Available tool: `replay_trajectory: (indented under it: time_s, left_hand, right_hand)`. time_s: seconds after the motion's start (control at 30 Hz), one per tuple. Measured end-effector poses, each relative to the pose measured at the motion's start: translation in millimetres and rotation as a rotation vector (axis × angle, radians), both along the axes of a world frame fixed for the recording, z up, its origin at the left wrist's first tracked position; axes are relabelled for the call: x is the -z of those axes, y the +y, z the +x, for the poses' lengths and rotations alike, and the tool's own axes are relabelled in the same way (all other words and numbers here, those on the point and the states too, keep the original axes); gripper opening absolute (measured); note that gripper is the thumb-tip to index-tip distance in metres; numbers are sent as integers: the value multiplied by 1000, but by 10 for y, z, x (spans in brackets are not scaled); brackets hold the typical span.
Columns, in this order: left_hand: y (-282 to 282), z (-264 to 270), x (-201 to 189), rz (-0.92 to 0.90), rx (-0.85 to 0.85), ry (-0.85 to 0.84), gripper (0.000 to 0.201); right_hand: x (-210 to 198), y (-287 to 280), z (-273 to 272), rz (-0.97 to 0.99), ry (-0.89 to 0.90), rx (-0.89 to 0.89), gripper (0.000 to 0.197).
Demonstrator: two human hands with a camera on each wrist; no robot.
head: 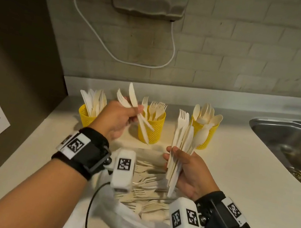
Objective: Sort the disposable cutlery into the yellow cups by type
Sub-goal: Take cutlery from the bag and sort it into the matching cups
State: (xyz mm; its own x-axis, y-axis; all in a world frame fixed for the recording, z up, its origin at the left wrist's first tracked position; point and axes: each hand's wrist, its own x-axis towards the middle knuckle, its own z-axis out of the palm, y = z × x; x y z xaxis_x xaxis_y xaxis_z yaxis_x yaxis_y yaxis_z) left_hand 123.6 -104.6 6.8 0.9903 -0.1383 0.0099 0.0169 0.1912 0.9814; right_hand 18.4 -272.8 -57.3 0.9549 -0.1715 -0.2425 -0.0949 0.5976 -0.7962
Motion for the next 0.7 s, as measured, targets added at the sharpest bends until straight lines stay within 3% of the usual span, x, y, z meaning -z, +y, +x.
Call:
replay_trajectory:
  time_s: [0.17,0.33,0.43,0.57,0.7]
  left_hand:
    - [-123,353,-172,153,-146,-238,33]
    - [-291,573,-75,247,-238,-291,32]
    - [-369,654,-15,424,-259,-345,29]
    - [-418,745,42,553,-132,-235,44]
    - [-447,750,63,552,-20,-137,26]
  right_hand:
    - [3,-89,-76,-20,-18,-4,31]
    - [24,-132,-125,-30,-11,8,29]
    - [34,-172,-159,-52,-13,7,23]
    - [45,-231,-181,-70,-7,18,17]
    - [57,-247,-177,-73,1,18,15]
